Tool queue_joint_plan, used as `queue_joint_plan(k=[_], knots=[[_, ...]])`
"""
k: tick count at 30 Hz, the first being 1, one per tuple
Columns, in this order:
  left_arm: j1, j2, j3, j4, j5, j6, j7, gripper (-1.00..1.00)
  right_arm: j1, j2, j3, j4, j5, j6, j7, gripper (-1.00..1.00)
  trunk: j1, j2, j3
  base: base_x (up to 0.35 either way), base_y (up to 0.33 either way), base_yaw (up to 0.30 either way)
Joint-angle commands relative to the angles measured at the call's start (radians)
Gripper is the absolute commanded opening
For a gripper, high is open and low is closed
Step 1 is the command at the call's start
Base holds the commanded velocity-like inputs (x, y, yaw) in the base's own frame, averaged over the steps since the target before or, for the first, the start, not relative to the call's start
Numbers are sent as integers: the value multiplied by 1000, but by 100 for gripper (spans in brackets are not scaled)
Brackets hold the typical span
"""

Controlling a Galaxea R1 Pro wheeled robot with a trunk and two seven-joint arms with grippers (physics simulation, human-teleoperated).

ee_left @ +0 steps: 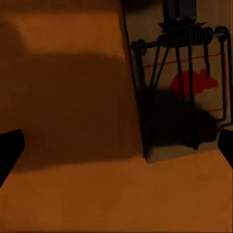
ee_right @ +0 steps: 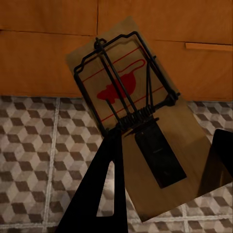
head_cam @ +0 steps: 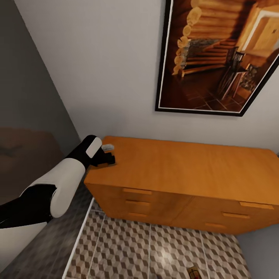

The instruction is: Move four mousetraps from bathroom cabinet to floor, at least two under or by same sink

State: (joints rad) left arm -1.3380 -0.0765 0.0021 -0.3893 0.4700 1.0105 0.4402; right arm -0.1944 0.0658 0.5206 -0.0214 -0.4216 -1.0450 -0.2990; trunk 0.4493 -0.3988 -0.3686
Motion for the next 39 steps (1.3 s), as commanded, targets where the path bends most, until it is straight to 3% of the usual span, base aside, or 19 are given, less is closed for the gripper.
queue_joint_plan(k=[1,39], knots=[[0,0,-5,0,-36,11,11,100,0,0,9,0,-5,-2,-6,-100,1,-1,-2,0,0,153],[0,-3,-8,1,-37,8,11,100,0,2,9,1,-5,-2,-6,-100,1,-1,-3,23,-26,7]])
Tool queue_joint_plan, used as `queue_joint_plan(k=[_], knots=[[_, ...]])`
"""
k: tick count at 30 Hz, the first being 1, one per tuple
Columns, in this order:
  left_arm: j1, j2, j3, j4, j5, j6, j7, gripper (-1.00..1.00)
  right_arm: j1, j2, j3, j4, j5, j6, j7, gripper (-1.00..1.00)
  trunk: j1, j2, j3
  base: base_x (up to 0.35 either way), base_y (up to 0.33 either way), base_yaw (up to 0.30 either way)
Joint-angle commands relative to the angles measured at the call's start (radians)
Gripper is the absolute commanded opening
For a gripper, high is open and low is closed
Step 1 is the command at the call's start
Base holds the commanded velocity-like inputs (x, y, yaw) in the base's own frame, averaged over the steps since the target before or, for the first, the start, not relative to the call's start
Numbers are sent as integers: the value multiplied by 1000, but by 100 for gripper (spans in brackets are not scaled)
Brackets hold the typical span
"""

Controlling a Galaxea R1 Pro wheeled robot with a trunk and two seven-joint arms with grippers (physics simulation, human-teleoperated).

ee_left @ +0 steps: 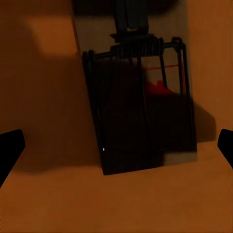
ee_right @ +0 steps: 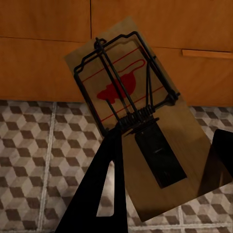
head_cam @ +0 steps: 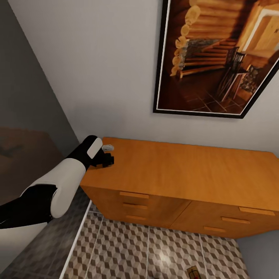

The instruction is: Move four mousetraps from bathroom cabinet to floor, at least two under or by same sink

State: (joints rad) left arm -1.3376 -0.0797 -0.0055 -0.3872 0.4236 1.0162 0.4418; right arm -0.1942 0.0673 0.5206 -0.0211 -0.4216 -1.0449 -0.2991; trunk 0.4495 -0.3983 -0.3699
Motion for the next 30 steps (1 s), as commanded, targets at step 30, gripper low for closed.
queue_joint_plan(k=[30], knots=[[0,1,-2,-1,10,2,9,100,-1,0,9,0,-5,-2,-6,-100,1,-2,-3,27,0,0]])
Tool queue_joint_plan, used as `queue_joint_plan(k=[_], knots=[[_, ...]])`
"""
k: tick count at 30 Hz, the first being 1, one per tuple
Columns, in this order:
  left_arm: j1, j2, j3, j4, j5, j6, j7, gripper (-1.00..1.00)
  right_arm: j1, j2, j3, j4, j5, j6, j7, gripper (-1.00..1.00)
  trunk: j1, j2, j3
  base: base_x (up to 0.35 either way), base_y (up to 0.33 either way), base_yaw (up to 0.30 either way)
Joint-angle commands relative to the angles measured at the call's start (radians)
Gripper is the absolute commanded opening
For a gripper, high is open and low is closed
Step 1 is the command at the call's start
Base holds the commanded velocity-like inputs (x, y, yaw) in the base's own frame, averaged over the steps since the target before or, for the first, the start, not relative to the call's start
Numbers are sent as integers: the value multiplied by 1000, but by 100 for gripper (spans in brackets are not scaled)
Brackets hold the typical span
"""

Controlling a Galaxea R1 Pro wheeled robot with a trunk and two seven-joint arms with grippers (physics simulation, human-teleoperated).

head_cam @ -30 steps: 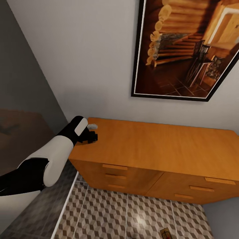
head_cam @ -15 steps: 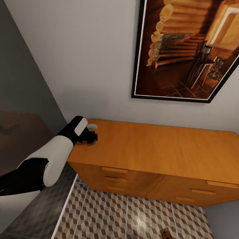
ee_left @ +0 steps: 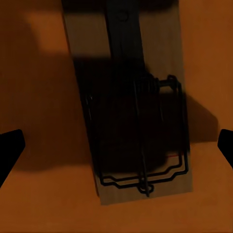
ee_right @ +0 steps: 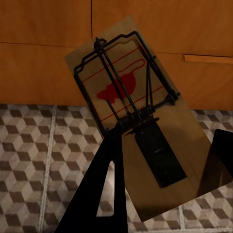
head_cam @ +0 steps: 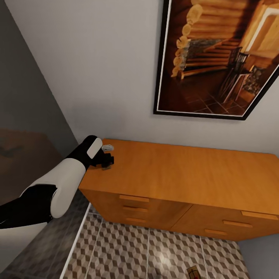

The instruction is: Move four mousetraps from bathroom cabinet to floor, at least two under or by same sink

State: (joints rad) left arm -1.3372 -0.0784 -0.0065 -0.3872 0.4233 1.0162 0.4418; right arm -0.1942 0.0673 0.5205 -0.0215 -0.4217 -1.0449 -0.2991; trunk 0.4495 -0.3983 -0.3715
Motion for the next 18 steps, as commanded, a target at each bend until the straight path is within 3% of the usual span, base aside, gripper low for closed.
queue_joint_plan(k=[1,8,9,18], knots=[[-1,0,-1,-1,10,2,9,100,-1,0,9,0,-5,-2,-6,-100,0,-2,-2,0,0,0],[-1,0,-1,-1,10,2,9,100,-1,0,9,1,-5,-2,-6,-100,0,-2,-4,0,0,0],[-1,0,-1,-1,9,2,9,-100,-1,0,9,0,-5,-2,-6,-100,0,-2,-4,0,0,0],[0,1,-1,-1,9,2,9,-100,-1,0,9,1,-5,-2,-6,-100,0,-2,-4,0,0,0]])
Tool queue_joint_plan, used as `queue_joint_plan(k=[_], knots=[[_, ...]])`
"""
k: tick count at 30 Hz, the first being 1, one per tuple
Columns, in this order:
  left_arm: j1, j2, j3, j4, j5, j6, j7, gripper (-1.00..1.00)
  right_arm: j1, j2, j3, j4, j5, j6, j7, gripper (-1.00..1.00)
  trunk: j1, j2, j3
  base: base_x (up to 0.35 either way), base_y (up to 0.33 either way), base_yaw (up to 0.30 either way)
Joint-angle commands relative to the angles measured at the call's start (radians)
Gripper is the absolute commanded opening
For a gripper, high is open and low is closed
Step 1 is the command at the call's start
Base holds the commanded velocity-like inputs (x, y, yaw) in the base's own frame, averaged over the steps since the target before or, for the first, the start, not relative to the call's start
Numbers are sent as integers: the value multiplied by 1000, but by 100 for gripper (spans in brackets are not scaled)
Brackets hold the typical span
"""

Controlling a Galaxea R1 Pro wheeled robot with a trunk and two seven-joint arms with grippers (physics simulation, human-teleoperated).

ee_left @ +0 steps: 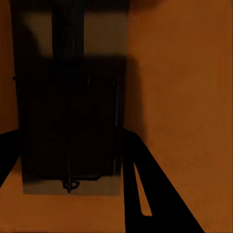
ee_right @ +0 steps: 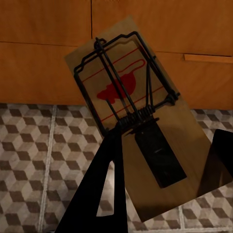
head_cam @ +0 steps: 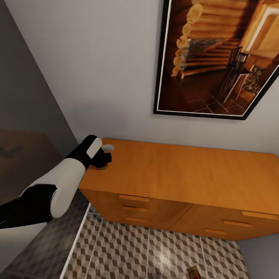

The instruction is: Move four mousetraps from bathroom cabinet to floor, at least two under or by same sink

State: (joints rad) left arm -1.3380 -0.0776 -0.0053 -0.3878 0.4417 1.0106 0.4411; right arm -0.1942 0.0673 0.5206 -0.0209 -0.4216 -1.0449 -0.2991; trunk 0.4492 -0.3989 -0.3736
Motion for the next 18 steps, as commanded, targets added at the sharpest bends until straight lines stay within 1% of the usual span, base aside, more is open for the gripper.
queue_joint_plan(k=[1,14,18], knots=[[0,1,-2,0,-9,8,10,-100,-1,0,9,0,-5,-2,-6,-100,1,-1,-2,0,0,0],[0,2,-2,0,-9,8,10,-100,-1,0,9,0,-5,-2,-6,-100,1,-1,-2,-2,0,0],[0,2,-1,-2,-9,8,10,-100,-1,0,9,0,-5,-2,-6,-100,1,-1,-2,-95,0,0]])
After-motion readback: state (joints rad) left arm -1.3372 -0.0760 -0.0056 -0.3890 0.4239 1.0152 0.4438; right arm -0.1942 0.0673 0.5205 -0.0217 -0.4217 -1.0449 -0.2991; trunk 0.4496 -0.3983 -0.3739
